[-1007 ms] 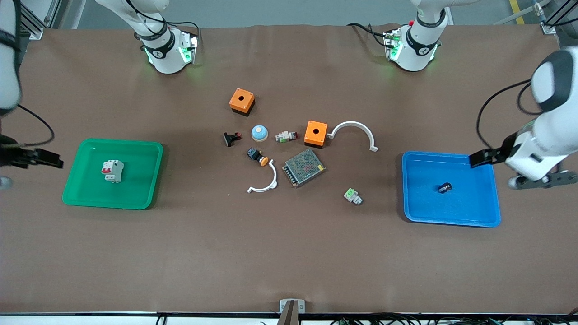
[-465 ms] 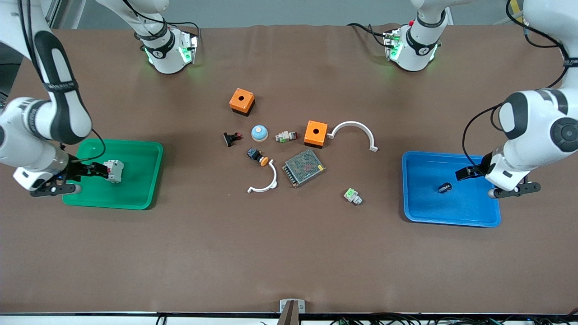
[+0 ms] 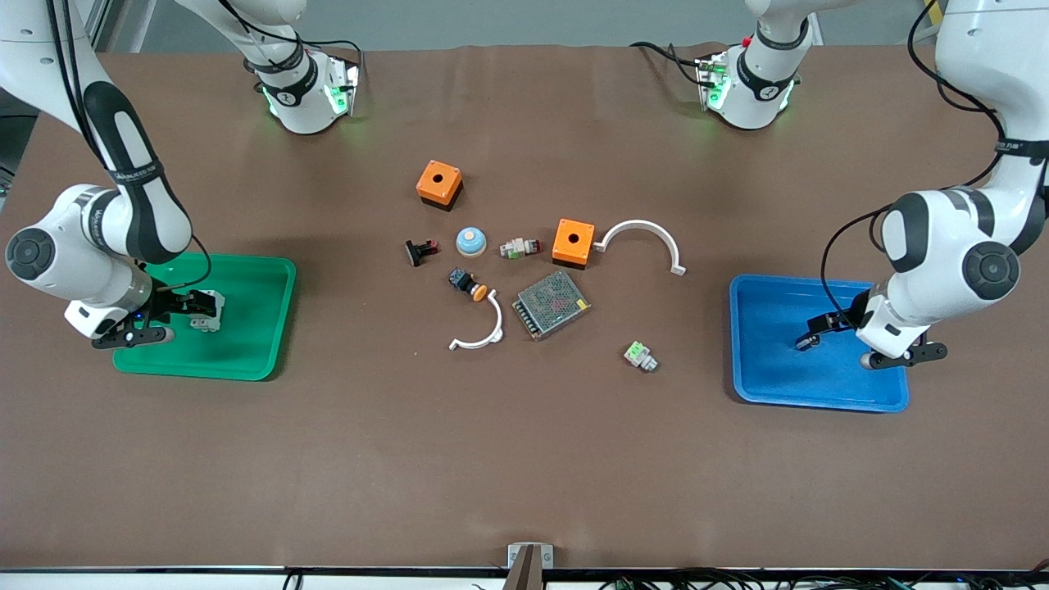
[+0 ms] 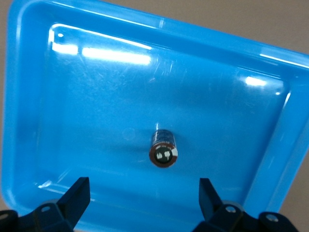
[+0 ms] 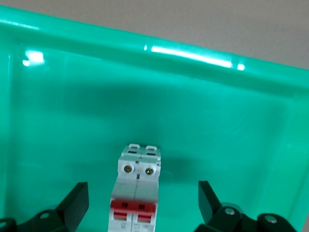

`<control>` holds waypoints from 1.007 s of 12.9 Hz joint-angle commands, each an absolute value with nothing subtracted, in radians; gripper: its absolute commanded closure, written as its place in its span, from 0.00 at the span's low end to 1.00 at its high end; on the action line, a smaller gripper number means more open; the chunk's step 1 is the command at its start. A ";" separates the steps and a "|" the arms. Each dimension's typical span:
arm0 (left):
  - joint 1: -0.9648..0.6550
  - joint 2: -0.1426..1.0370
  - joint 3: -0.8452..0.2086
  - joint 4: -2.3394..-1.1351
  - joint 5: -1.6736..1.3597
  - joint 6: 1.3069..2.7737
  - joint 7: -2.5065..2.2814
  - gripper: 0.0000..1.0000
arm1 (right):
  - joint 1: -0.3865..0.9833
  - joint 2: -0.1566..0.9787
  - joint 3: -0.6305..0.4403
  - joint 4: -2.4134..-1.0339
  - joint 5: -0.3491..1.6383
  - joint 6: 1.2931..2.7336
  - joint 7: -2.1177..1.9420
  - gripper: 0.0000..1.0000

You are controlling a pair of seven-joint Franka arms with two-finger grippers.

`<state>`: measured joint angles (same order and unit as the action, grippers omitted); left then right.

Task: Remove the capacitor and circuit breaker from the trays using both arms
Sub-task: 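Grasp the breaker with the right gripper while the left gripper grasps the capacitor, then carry the breaker with the right gripper while the left gripper carries the capacitor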

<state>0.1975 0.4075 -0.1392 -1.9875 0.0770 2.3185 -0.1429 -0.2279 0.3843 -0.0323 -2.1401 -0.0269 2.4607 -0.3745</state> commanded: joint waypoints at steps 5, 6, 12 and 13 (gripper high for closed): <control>0.199 0.503 -0.147 -1.982 0.080 2.428 -0.153 0.15 | -0.252 0.362 -0.017 -2.181 -0.040 2.462 -0.433 0.57; 0.198 0.506 -0.147 -1.982 0.080 2.433 -0.153 0.19 | -0.252 0.364 -0.017 -2.181 -0.040 2.451 -0.434 0.71; 0.190 0.526 -0.147 -1.980 0.080 2.439 -0.155 0.77 | -0.169 0.321 -0.009 -1.886 -0.037 2.051 -0.423 0.92; 0.189 0.520 -0.150 -1.979 0.080 2.438 -0.155 0.92 | -0.128 0.324 -0.011 -1.773 -0.037 1.936 -0.401 0.92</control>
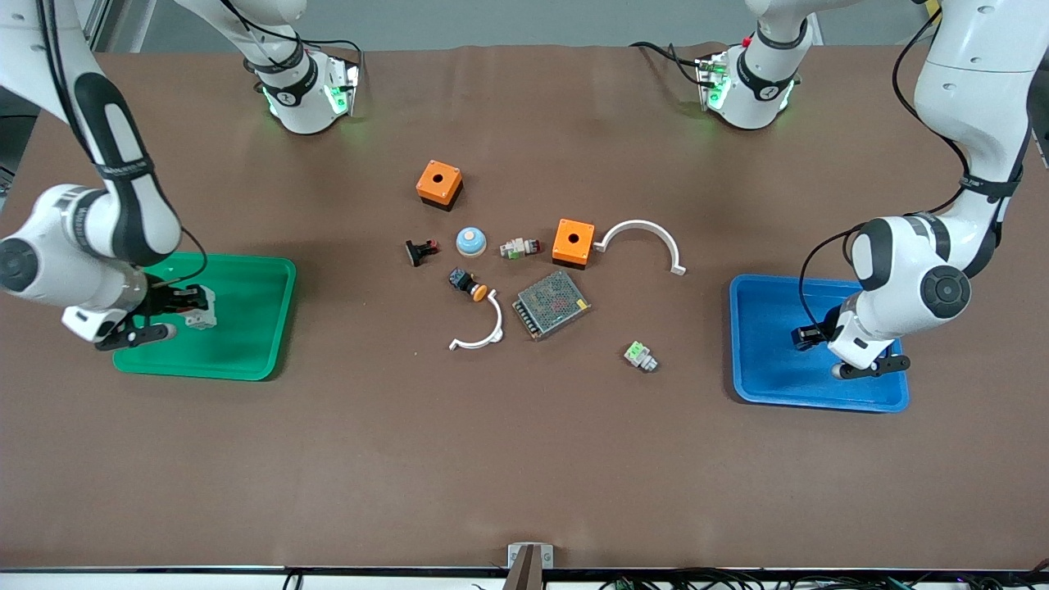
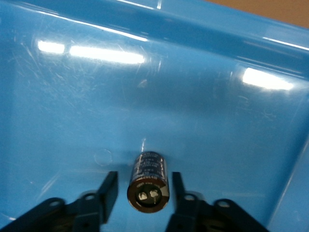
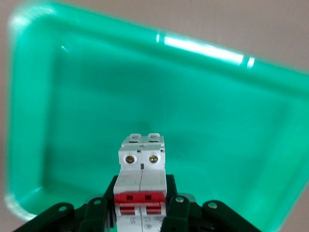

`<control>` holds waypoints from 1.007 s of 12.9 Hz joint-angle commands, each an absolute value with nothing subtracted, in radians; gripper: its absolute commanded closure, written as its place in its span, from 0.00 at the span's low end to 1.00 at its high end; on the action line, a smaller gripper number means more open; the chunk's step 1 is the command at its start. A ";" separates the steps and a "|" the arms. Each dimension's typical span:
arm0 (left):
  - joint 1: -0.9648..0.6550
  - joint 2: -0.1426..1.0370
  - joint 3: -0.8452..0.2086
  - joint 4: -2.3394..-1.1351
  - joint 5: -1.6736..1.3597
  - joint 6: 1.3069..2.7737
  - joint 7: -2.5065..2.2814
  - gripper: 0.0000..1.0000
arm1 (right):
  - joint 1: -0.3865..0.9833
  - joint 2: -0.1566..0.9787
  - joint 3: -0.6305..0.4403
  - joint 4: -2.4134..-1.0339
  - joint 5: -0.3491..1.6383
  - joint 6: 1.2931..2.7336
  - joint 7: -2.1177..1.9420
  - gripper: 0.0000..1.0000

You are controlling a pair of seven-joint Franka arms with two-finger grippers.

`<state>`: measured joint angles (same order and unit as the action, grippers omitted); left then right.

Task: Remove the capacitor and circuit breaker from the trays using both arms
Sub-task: 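Carry the breaker with the right gripper while the left gripper carries the capacitor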

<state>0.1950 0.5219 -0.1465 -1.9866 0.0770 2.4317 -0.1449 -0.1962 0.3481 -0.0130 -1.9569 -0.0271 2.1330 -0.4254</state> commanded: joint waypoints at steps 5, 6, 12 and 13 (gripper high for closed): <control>0.187 0.424 -0.210 -1.957 0.080 2.405 -0.158 1.00 | 0.251 0.330 -0.009 -1.621 -0.023 1.778 0.164 0.92; 0.187 0.404 -0.234 -1.941 0.080 2.381 -0.169 1.00 | 0.334 0.342 -0.009 -1.614 -0.021 1.810 0.292 0.92; 0.151 0.405 -0.457 -1.902 0.083 2.256 -0.512 1.00 | 0.586 0.526 -0.009 -1.618 -0.021 2.095 0.692 0.92; 0.106 0.413 -0.469 -1.904 0.083 2.256 -0.600 1.00 | 0.583 0.528 -0.008 -1.618 -0.009 2.097 0.690 0.92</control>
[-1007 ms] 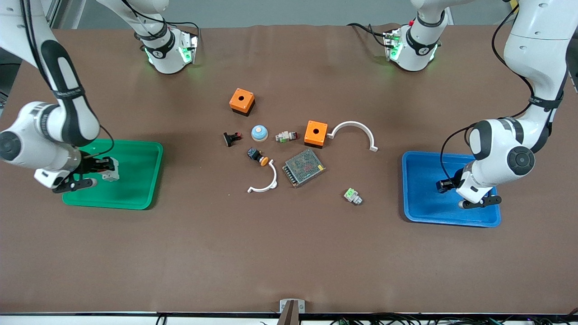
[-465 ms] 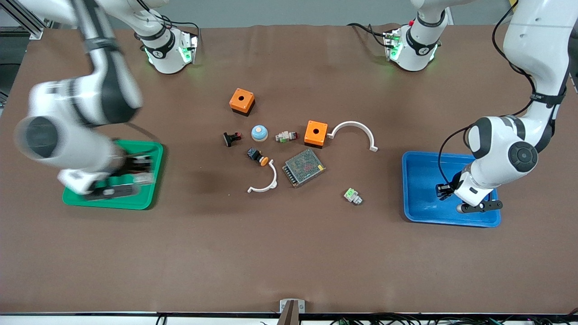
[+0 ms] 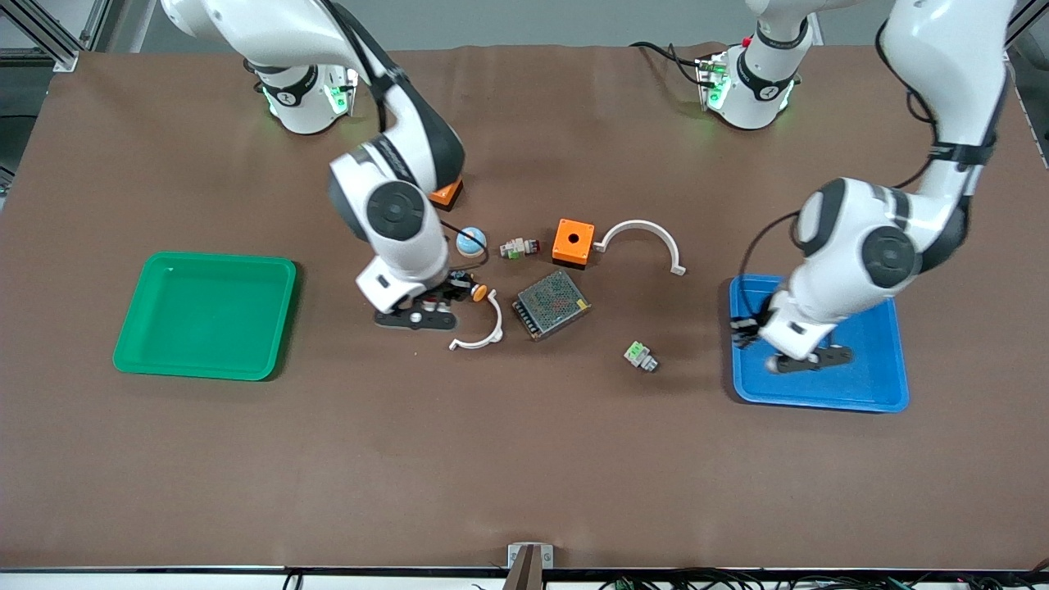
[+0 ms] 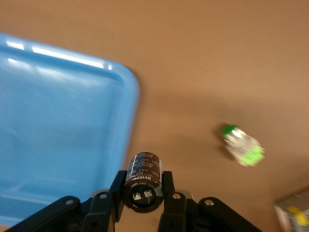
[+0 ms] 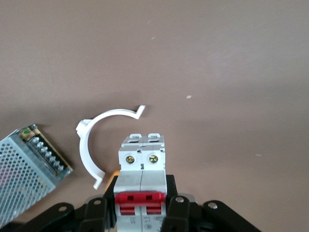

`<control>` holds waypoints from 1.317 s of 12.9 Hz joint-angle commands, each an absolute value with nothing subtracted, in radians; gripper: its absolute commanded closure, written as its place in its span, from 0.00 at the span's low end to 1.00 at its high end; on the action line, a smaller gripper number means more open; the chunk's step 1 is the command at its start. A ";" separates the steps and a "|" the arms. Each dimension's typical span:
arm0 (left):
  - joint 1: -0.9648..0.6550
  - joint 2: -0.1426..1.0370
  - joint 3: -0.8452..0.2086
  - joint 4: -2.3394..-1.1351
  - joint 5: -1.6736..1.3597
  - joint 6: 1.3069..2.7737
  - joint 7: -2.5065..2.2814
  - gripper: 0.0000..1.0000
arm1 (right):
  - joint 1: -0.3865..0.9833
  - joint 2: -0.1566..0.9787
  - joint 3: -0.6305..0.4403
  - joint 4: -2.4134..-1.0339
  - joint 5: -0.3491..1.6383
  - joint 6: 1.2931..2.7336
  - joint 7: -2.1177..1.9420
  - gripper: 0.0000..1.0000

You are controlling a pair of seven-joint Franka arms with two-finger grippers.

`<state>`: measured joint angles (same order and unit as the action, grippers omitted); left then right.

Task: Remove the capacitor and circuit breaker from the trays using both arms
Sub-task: 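Carry the breaker with the right gripper while the left gripper carries the capacitor, then set the breaker by the white clip while the left gripper sets the capacitor down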

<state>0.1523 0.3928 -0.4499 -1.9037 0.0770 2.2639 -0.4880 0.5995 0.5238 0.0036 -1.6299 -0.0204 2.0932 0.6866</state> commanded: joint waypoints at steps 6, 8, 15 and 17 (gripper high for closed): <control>-0.089 0.485 -0.466 -1.925 0.097 2.273 -0.886 1.00 | 0.558 0.554 -0.009 -1.676 0.091 2.143 0.634 0.92; -0.101 0.532 -0.465 -1.925 0.119 2.290 -0.896 1.00 | 0.554 0.557 -0.009 -1.698 0.092 2.160 0.634 0.92; -0.097 0.597 -0.465 -1.910 0.273 2.307 -1.074 0.39 | 0.551 0.612 -0.009 -1.697 0.104 2.180 0.634 0.89; -0.089 0.581 -0.466 -1.887 0.275 2.293 -1.072 0.00 | 0.542 0.620 -0.009 -1.697 0.104 2.187 0.632 0.88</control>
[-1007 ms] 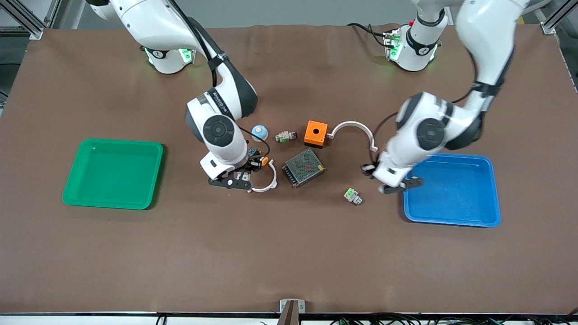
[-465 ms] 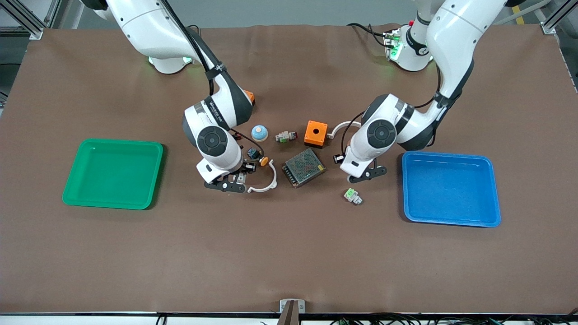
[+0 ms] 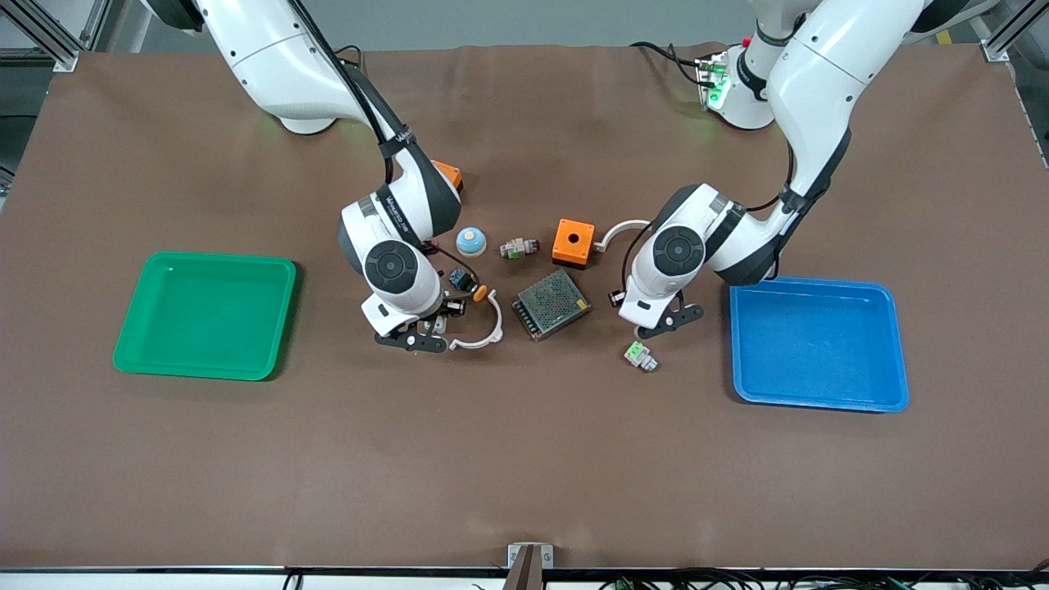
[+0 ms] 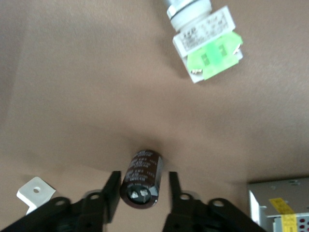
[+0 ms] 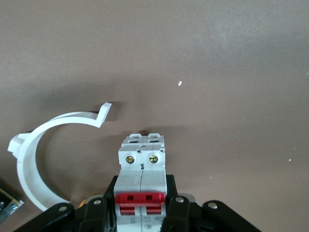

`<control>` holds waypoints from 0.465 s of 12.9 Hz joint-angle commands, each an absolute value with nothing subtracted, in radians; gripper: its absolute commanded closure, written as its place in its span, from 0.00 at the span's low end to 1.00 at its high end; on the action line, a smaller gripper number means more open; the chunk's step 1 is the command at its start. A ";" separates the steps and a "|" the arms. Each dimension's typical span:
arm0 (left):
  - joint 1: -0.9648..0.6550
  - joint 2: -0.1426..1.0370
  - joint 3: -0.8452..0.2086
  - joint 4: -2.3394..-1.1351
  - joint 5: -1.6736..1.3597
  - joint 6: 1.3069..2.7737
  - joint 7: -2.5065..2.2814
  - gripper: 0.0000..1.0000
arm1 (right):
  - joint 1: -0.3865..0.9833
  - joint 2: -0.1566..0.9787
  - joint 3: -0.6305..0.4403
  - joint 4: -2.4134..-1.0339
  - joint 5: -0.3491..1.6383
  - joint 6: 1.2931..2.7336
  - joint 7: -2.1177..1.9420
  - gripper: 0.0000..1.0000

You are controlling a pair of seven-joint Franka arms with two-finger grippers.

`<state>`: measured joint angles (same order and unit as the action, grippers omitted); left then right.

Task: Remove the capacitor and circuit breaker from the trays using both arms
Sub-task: 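Set the breaker by the white clip while the left gripper sets the capacitor down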

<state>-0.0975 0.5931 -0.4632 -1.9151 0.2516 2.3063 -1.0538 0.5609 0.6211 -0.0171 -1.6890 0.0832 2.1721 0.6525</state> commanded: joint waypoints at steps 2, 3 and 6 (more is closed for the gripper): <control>-0.080 0.552 -0.465 -1.801 0.273 2.176 -1.066 0.00 | 0.543 0.626 -0.009 -1.697 0.104 2.187 0.632 0.86; -0.072 0.552 -0.465 -1.725 0.273 2.092 -1.065 0.00 | 0.543 0.626 -0.009 -1.697 0.104 2.187 0.632 0.84; -0.031 0.549 -0.465 -1.508 0.276 1.881 -1.014 0.00 | 0.546 0.626 -0.009 -1.697 0.104 2.181 0.634 0.51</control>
